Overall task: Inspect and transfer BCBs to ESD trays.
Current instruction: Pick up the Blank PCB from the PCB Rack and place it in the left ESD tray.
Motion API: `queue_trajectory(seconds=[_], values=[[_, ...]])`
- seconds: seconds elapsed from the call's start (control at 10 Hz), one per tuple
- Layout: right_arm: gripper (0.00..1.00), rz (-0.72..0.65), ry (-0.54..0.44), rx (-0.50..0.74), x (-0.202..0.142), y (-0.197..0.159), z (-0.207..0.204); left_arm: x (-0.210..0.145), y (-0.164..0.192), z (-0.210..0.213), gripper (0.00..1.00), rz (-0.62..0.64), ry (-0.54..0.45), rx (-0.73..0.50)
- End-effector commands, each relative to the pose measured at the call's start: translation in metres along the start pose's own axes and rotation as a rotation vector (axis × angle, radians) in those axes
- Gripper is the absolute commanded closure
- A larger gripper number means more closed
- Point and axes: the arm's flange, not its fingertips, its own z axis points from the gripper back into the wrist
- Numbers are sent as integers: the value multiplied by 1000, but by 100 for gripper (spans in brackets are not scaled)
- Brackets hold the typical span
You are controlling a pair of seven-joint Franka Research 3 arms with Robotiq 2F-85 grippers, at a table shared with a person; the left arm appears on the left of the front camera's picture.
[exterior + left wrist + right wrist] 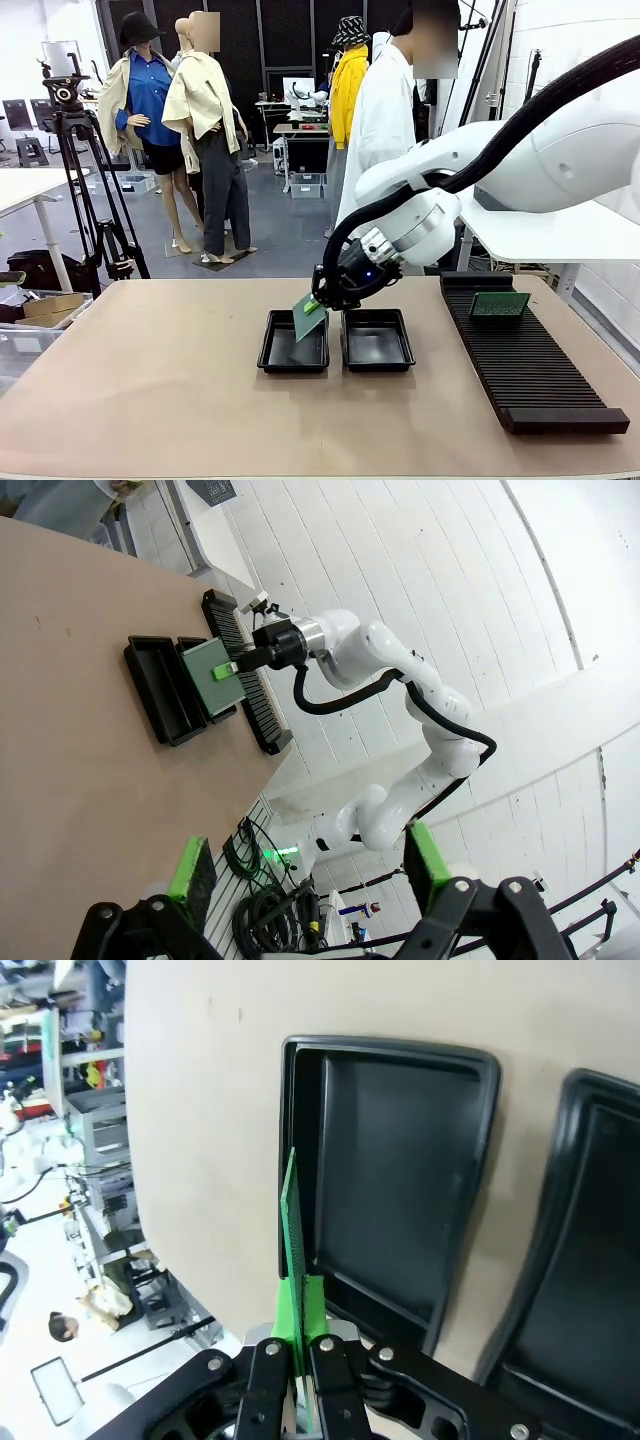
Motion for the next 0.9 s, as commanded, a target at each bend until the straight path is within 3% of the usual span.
queue_trajectory(seconds=[0.0,0.8], values=[[100,-25,-9,-17,14,5,-16,-1,-2,2,0,3,1,9],[100,-62,6,-40,32,-13,-63,-1,-2,2,0,3,1,9]])
